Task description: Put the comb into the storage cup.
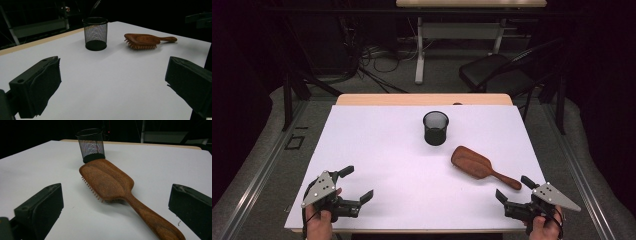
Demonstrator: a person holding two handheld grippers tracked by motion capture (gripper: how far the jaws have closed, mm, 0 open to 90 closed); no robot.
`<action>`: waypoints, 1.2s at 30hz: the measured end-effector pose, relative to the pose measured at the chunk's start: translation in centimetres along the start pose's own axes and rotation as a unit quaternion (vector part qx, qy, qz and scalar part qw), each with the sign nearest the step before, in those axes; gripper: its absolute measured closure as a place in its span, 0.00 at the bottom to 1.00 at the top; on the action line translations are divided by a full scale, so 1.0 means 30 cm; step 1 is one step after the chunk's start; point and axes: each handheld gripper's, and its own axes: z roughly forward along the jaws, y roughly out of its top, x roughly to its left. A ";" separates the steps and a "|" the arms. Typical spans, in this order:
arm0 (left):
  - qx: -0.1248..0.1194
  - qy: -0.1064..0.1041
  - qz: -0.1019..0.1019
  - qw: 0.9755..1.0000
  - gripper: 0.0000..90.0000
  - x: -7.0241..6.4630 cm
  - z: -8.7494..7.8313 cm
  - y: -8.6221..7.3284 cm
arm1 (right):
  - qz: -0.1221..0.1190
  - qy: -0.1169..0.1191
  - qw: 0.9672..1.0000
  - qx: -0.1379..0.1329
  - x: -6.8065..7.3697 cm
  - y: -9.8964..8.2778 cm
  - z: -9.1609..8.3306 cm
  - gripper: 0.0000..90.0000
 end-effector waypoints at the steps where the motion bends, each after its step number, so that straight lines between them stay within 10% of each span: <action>1: 0.001 0.000 0.001 1.000 0.00 0.000 0.000 0.000 | 0.000 0.000 1.000 0.000 -0.001 -0.001 0.001 0.00; 18: 0.011 -0.004 -0.010 1.000 0.00 0.007 0.011 -0.009 | 0.008 -0.004 1.000 0.005 -0.024 0.012 0.004 0.00; 36: 0.027 0.001 -0.035 0.999 0.00 -0.003 0.023 -0.017 | 0.034 -0.040 0.994 0.097 -0.083 0.051 0.042 0.00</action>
